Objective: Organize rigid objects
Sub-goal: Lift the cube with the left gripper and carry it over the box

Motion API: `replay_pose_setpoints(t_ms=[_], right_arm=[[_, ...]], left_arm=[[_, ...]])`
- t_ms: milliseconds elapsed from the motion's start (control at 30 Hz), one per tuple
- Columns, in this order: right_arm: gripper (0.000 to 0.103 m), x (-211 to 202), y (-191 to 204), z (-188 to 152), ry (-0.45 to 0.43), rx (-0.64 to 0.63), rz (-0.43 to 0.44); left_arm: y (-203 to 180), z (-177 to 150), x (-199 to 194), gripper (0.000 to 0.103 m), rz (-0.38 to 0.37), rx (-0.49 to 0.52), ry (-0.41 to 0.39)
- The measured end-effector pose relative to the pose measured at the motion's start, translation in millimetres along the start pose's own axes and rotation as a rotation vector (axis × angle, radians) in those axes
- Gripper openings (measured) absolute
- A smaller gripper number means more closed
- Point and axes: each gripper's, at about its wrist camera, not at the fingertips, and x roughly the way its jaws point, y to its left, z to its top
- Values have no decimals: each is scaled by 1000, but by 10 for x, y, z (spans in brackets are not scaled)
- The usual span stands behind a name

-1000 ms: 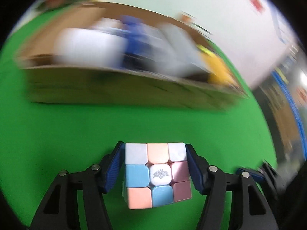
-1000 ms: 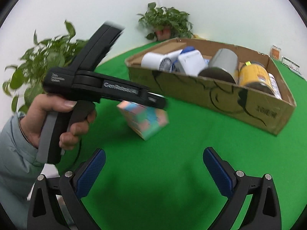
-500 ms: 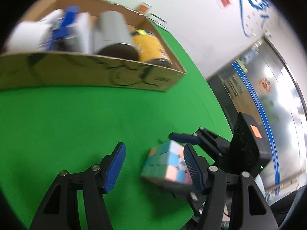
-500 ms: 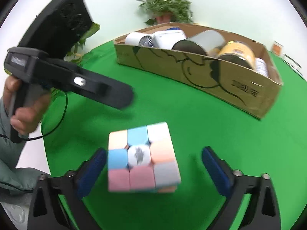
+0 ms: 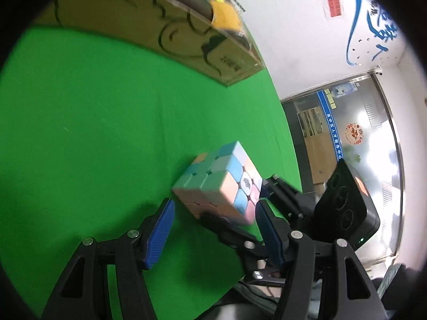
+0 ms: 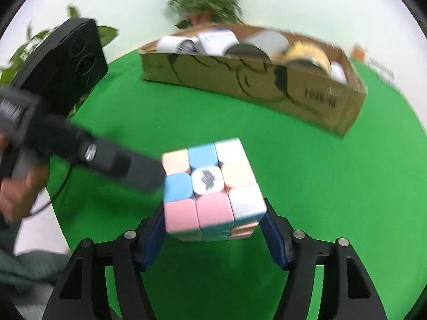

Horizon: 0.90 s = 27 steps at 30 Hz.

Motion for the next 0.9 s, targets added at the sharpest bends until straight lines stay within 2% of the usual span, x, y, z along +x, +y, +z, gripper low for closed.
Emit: replay_pose_setpoints(t_ms=[100,233,333,400,533,633,733,900], right_arm=[[56,29,39,-39,-4,16,-28],[55,-4,39,-103,-36,101,-29],[55,14,-59,-72,-56,230,49],[55,8,-101,-84,-61,286,100],[55,21,-95,-37,-63,318,121],[55,-35,-69,58,-99,299,113],[55,-141,-60,237,-158,278,116],[55,-340,-83,760,-285,225,103]], left_arm=[[98,17,62,62,-41,-69,27],[192,-29,40,63,-86,-130,18],[276,-60,-24,65,-107,-164,3],[332,-91,-62,61,-128,-184,-3],[289,-144,-147,60,-106,-161,-32],[198,-95,-258,60,-107,-128,-71],[22,51,-433,60,-94,-70,-123],[-312,494,-790,60,-73,35,-201]])
